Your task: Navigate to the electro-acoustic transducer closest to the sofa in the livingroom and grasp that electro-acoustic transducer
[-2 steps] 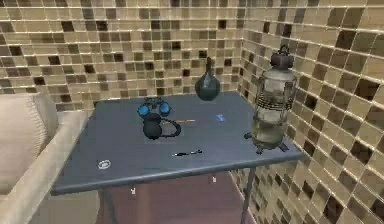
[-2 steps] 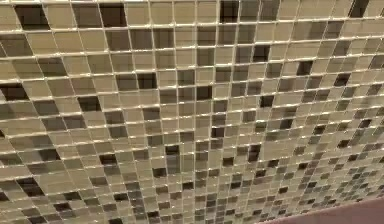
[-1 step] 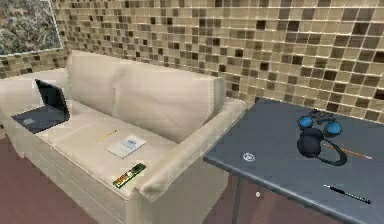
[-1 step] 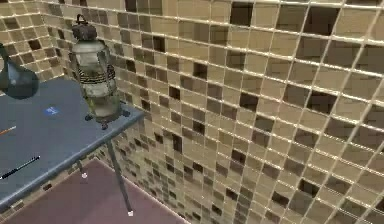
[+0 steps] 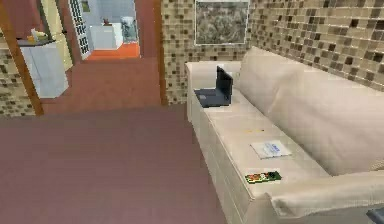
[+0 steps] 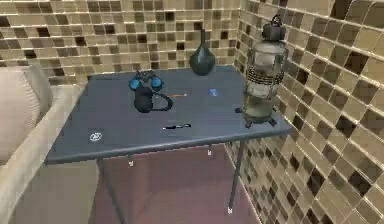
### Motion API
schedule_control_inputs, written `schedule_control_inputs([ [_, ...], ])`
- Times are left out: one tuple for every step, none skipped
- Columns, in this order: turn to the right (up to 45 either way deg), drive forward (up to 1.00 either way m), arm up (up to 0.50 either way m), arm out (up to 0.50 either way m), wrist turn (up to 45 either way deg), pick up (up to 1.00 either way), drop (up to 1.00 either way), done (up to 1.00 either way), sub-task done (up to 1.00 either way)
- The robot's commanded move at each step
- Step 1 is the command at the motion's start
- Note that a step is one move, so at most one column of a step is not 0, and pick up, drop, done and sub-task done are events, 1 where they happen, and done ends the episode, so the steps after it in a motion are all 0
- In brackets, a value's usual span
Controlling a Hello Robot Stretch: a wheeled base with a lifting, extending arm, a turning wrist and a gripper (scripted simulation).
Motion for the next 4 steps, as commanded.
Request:
schedule_control_inputs([
  [45.0, 0.0, 0.0, 0.0, 0.0, 0.0, 0.0, 0.0, 0.0],
  [45.0, 0.0, 0.0, 0.0, 0.0, 0.0, 0.0, 0.0, 0.0],
  [12.0, 0.0, 0.0, 0.0, 0.0, 0.0, 0.0, 0.0, 0.0],
  [0.0, 0.5, 0.0, 0.0, 0.0, 0.0, 0.0, 0.0, 0.0],
])
